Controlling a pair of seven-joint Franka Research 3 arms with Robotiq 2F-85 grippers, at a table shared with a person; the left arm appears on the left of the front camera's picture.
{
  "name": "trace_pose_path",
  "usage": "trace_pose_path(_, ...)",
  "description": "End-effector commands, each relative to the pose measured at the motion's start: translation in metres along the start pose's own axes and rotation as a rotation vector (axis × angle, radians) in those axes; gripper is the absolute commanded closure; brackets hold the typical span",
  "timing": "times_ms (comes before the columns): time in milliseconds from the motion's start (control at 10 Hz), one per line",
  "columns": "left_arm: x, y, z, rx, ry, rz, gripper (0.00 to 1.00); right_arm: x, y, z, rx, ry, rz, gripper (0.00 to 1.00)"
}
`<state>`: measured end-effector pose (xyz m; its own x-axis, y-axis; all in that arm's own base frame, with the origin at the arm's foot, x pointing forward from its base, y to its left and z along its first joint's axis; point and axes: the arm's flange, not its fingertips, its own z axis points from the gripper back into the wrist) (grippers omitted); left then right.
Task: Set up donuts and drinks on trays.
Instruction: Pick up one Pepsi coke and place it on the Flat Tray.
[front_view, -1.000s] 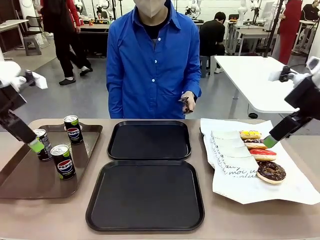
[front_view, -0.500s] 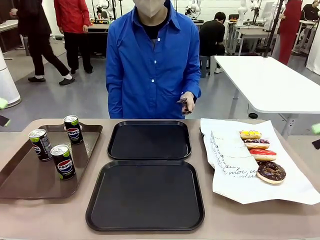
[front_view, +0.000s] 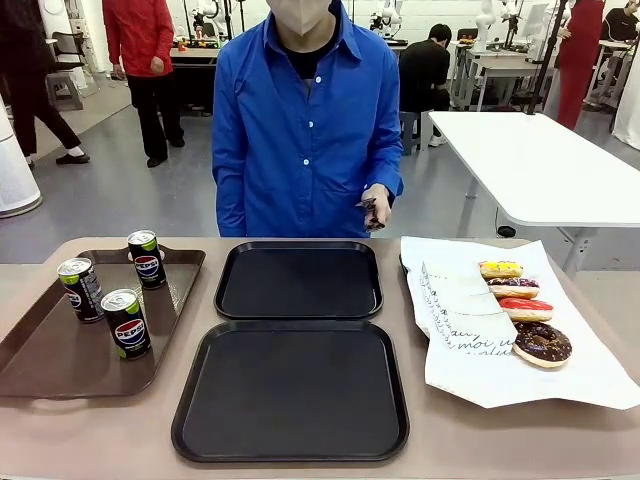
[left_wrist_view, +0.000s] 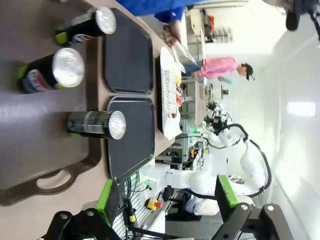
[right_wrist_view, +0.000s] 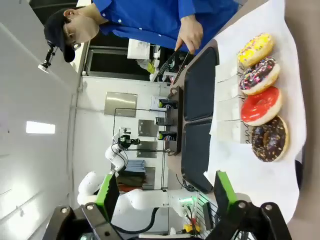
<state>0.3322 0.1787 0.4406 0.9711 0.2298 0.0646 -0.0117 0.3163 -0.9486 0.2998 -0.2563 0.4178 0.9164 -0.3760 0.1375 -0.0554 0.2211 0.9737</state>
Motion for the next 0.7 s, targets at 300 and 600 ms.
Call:
trace_pose_path(300,-0.006,0.023,0.038,0.034,-0.106,0.055,0.00,-0.007,-0.005,0.037,-0.034,0.004,0.035,0.00)
trace_pose_path(600,-0.008,0.025,0.036,0.020,-0.093,0.074,0.00,-0.008,-0.002,0.035,-0.024,-0.015,0.014,0.00)
